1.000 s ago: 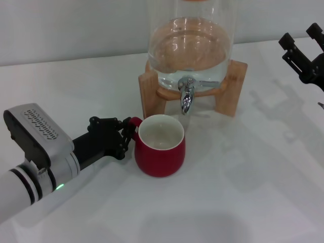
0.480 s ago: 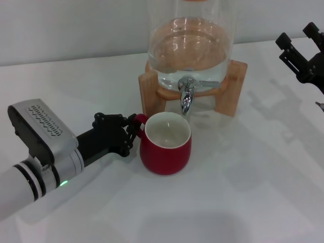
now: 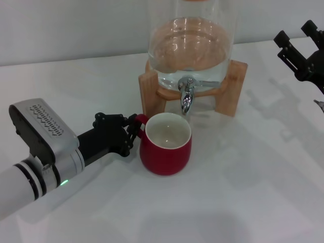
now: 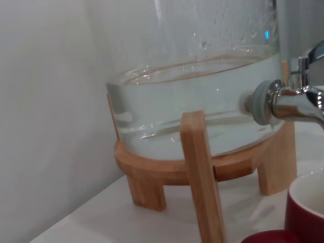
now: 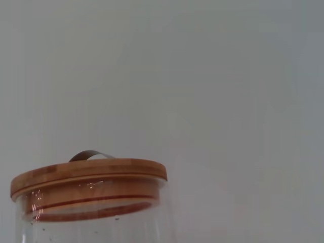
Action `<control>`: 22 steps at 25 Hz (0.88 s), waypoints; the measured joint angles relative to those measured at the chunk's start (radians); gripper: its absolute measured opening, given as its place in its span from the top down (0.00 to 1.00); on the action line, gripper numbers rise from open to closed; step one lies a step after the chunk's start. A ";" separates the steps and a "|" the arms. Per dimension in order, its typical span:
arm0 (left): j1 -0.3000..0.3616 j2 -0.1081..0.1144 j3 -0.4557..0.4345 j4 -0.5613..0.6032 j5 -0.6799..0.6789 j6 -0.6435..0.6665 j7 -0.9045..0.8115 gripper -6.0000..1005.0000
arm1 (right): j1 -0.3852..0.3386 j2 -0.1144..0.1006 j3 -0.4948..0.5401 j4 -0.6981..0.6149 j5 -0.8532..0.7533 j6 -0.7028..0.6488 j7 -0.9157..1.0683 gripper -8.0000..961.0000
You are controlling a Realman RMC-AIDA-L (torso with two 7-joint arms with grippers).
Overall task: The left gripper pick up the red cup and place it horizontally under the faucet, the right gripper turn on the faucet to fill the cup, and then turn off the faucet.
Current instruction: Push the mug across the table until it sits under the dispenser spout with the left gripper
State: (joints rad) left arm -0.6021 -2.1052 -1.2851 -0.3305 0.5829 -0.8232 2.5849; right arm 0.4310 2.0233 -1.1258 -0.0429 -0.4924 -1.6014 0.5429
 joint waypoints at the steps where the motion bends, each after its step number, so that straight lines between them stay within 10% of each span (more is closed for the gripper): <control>1: -0.001 0.000 0.000 0.000 0.000 0.005 0.000 0.88 | 0.001 0.000 0.000 0.000 0.000 0.000 0.000 0.14; 22: -0.006 0.003 0.001 -0.001 0.000 0.008 -0.011 0.87 | 0.008 0.000 0.000 -0.002 0.000 0.005 0.000 0.14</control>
State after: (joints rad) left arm -0.6078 -2.1017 -1.2839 -0.3314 0.5828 -0.8153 2.5740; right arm 0.4393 2.0233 -1.1258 -0.0452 -0.4924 -1.5968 0.5430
